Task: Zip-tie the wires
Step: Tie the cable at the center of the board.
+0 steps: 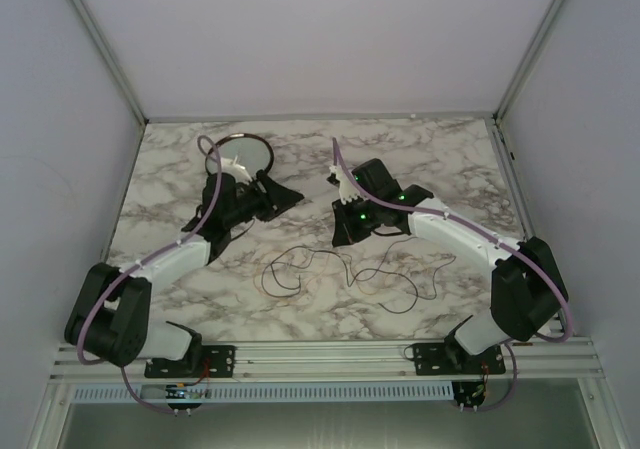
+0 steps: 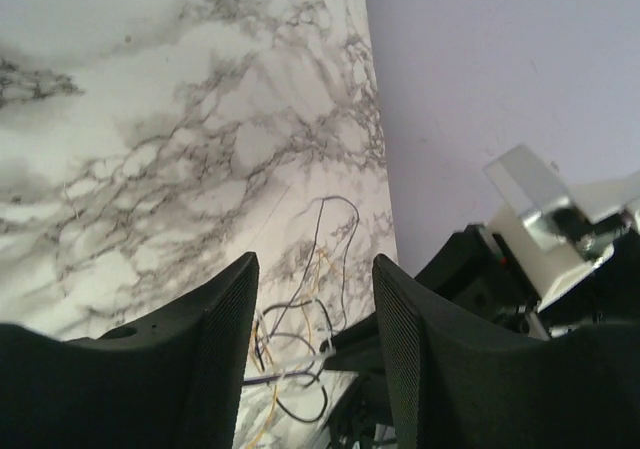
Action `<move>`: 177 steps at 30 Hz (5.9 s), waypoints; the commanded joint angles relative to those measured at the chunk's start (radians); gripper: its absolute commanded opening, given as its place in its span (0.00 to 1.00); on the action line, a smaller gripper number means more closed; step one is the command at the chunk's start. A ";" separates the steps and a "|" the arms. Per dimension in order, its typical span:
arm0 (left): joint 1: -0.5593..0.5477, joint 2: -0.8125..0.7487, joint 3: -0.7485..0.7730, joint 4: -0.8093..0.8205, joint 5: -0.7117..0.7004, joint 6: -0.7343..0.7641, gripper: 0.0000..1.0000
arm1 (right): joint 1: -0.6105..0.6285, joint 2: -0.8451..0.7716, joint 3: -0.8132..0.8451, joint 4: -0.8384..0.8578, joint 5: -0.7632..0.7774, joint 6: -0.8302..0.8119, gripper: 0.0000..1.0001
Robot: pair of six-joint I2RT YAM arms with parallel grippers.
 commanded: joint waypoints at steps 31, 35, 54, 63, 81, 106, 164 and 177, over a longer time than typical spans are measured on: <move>-0.275 0.099 0.003 0.120 -0.103 -0.081 0.00 | 0.020 -0.032 0.014 0.043 0.047 0.071 0.04; -0.261 0.096 0.034 0.084 -0.106 -0.054 0.00 | 0.028 -0.036 0.003 0.043 0.053 0.083 0.04; -0.097 0.085 0.135 -0.008 -0.062 0.011 0.00 | 0.102 -0.058 -0.089 0.152 0.141 0.247 0.04; -0.052 0.110 0.160 -0.014 -0.051 0.026 0.00 | 0.152 -0.041 -0.112 0.165 0.197 0.303 0.04; -0.036 0.116 0.141 0.007 -0.049 0.018 0.08 | 0.197 -0.002 -0.071 0.144 0.280 0.313 0.05; -0.184 -0.063 -0.191 0.050 -0.133 -0.054 0.68 | 0.196 -0.004 -0.047 0.184 0.293 0.353 0.05; -0.118 0.060 0.032 -0.035 -0.088 0.078 0.00 | 0.132 -0.150 -0.106 0.229 0.284 0.358 0.34; -0.097 0.012 0.053 -0.121 -0.028 0.130 0.00 | -0.021 -0.324 -0.354 0.265 0.237 0.160 0.35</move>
